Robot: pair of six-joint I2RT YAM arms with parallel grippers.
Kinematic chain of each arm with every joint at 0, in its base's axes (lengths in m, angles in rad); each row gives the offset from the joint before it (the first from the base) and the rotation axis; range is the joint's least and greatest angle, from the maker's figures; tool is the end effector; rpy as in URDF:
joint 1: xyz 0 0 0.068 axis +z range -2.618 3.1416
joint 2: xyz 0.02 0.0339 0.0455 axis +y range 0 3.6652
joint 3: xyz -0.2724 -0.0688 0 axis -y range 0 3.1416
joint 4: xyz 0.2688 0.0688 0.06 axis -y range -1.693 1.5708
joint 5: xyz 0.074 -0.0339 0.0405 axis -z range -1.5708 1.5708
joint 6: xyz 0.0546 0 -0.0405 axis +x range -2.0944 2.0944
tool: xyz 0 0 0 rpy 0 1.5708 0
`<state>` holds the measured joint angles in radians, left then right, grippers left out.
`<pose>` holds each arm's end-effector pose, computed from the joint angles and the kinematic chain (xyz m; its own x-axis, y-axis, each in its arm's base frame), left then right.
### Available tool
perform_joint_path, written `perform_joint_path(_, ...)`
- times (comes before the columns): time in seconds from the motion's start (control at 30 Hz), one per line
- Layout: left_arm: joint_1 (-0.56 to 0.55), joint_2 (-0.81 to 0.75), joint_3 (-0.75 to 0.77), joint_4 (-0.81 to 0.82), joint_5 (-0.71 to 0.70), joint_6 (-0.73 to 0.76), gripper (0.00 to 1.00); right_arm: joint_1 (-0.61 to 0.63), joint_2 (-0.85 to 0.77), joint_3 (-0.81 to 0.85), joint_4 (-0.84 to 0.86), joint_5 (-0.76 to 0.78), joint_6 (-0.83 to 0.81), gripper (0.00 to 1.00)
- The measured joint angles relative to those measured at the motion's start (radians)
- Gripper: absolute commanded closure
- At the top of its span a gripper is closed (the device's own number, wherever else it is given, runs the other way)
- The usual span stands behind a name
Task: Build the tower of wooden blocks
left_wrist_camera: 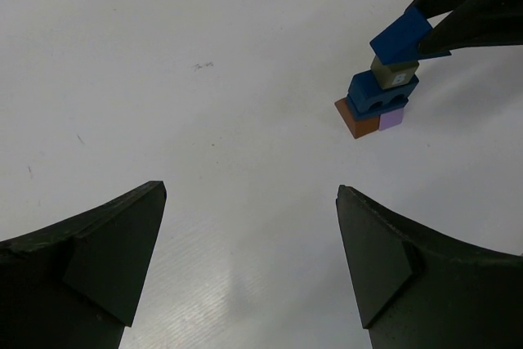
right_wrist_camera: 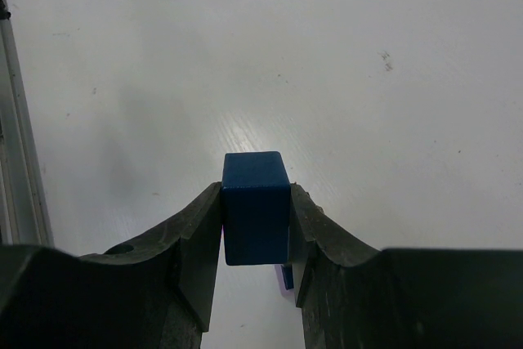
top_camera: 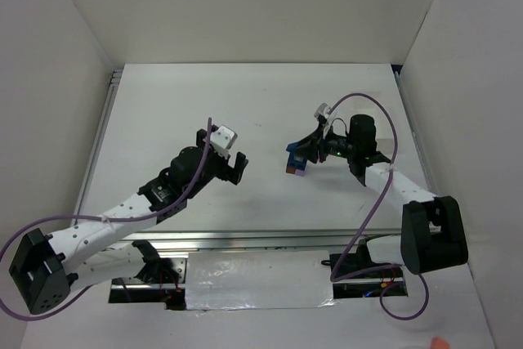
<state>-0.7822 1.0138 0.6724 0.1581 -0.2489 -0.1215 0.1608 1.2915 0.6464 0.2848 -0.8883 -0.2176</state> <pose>0.2040 -0.1837 0.2881 -0.1903 0.0235 -0.9814 0.4919 0.8675 -0.0746 0.2866 0.0894 0.2234 -0.1633 -0.1644 -0.9728 -0.8736 0.4822 0.0651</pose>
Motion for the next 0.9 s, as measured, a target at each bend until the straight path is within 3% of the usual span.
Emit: perform_joint_path(0.9, 0.0, 0.092, 0.027, 0.015, 0.049, 0.04, 0.01, -0.003, 0.031, 0.058, -0.171, 0.074, -0.125, 0.85)
